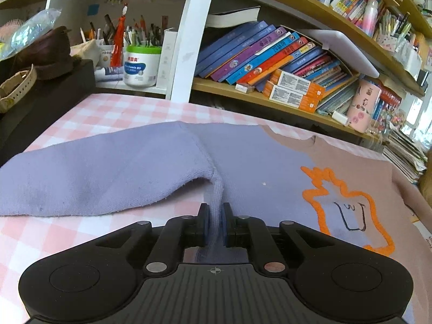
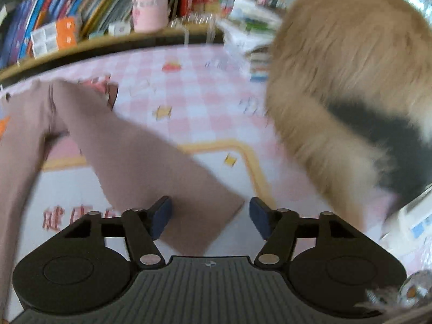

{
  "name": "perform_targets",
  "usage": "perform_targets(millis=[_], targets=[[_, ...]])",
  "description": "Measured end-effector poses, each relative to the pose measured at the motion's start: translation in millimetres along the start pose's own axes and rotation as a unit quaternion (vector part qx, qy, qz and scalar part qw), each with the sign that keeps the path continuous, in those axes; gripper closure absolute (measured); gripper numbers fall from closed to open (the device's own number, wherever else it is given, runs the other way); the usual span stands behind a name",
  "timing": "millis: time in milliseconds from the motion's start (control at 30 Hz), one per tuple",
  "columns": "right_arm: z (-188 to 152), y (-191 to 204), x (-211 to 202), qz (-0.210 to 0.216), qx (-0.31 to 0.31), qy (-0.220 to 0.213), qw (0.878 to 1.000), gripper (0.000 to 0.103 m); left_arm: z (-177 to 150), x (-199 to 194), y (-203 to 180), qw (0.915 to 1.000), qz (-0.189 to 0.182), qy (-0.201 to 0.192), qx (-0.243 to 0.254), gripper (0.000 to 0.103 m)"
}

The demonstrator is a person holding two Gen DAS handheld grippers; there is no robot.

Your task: Fold clothes

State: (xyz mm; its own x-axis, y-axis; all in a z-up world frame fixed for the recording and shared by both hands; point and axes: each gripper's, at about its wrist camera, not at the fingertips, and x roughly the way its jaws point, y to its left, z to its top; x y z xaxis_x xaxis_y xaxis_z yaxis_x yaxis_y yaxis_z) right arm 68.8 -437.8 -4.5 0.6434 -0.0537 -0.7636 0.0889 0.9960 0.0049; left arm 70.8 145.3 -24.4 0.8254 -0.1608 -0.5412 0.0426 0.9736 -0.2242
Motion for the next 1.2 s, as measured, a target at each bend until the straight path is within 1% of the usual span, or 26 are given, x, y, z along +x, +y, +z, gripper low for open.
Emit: perform_targets(millis=[33, 67, 100, 133, 167, 233, 267, 300, 367, 433, 467, 500, 533, 567, 600, 633, 700, 800, 867, 933, 967, 1000, 1033, 1100, 1200], targets=[[2.0, -3.6, 0.7, 0.018, 0.010, -0.001, 1.000, 0.068, 0.0, 0.1, -0.3, 1.0000, 0.000, 0.000, 0.001, 0.093], [4.4, -7.7, 1.1, 0.037, 0.021, -0.002, 0.999, 0.076, 0.0, 0.2, -0.5, 1.0000, 0.000, 0.000, 0.001, 0.092], [12.4, -12.5, 6.5, 0.053, 0.033, 0.002, 0.998, 0.094, 0.2, 0.5, -0.4, 1.0000, -0.001, 0.000, 0.000, 0.092], [21.7, -17.5, 13.0, 0.070, 0.046, 0.009, 0.996, 0.094, 0.2, 0.8, 0.3, 1.0000, -0.002, 0.001, -0.001, 0.092], [32.3, -20.6, 16.2, 0.063, 0.052, 0.008, 0.997, 0.094, 0.2, 1.1, 0.9, 1.0000, -0.003, 0.002, -0.003, 0.092], [63.0, -19.1, 13.9, -0.007, 0.031, -0.044, 0.999, 0.095, 0.1, 1.6, 2.3, 1.0000, -0.005, 0.003, -0.007, 0.091], [78.5, -16.2, 9.3, -0.049, 0.012, -0.081, 0.995, 0.095, 0.0, 1.7, 2.5, 1.0000, -0.005, 0.003, -0.007, 0.091], [91.4, -12.3, 5.8, -0.080, -0.008, -0.112, 0.990, 0.095, -0.2, 1.8, 2.6, 1.0000, -0.005, 0.003, -0.007, 0.091], [109.7, 0.6, 9.4, -0.130, -0.054, -0.139, 0.980, 0.095, -0.7, 2.1, 0.9, 1.0000, -0.008, 0.004, -0.002, 0.088], [118.3, 21.6, 25.0, -0.181, -0.129, -0.141, 0.965, 0.095, -1.2, 2.3, -2.8, 0.9999, -0.009, 0.005, 0.008, 0.086], [120.5, 28.8, 34.2, -0.194, -0.155, -0.132, 0.960, 0.095, -1.4, 2.5, -4.9, 0.9999, -0.009, 0.006, 0.013, 0.086], [121.6, 32.0, 43.6, -0.201, -0.163, -0.123, 0.958, 0.094, -1.6, 2.6, -6.3, 0.9998, -0.008, 0.007, 0.017, 0.086], [122.6, 34.5, 52.9, -0.207, -0.168, -0.113, 0.957, 0.091, -1.6, 2.7, -5.7, 0.9998, -0.009, 0.007, 0.016, 0.086], [123.3, 34.7, 59.8, -0.214, -0.166, -0.103, 0.957, 0.084, -1.7, 2.7, -5.0, 0.9998, -0.010, 0.007, 0.014, 0.085], [123.0, 34.7, 64.3, -0.224, -0.161, -0.096, 0.956, 0.062, -1.7, 2.7, -4.4, 0.9998, -0.011, 0.007, 0.013, 0.085], [120.6, 35.1, 64.6, -0.232, -0.154, -0.099, 0.955, 0.051, -1.7, 2.4, -4.3, 0.9998, -0.011, 0.006, 0.013, 0.085], [111.1, 37.3, 51.5, -0.204, -0.144, -0.118, 0.961, 0.052, -1.7, 1.9, -4.1, 0.9998, -0.012, 0.004, 0.012, 0.085], [90.0, 49.3, 25.7, -0.138, -0.152, -0.136, 0.969, 0.052, -1.7, 1.1, -3.8, 0.9998, -0.014, 0.001, 0.012, 0.085], [70.8, 61.2, 6.4, -0.072, -0.147, -0.137, 0.977, 0.052, -1.8, 0.4, -3.8, 0.9998, -0.015, -0.002, 0.012, 0.085], [48.0, 72.0, -8.5, 0.006, -0.124, -0.128, 0.984, 0.052, -2.1, -1.1, -4.8, 0.9998, -0.013, -0.006, 0.014, 0.085], [33.8, 77.5, -14.8, 0.043, -0.110, -0.121, 0.986, 0.052, -2.1, -1.6, -5.5, 0.9998, -0.010, -0.006, 0.015, 0.085], [18.2, 85.0, -18.0, 0.079, -0.101, -0.109, 0.986, 0.052, -3.0, -2.4, -6.0, 0.9999, -0.008, -0.005, 0.014, 0.085], [4.9, 92.0, -19.7, 0.101, -0.096, -0.102, 0.985, 0.052, -3.9, -3.1, -6.5, 0.9999, -0.006, -0.003, 0.012, 0.085], [-17.4, 105.5, -22.6, 0.132, -0.093, -0.094, 0.982, 0.052, -7.2, -7.3, -8.0, 1.0000, -0.002, -0.001, 0.009, 0.085], [-39.8, 114.9, -29.7, 0.164, -0.071, -0.099, 0.979, 0.049, -15.6, -18.7, -11.4, 1.0000, 0.006, 0.002, 0.006, 0.085]])
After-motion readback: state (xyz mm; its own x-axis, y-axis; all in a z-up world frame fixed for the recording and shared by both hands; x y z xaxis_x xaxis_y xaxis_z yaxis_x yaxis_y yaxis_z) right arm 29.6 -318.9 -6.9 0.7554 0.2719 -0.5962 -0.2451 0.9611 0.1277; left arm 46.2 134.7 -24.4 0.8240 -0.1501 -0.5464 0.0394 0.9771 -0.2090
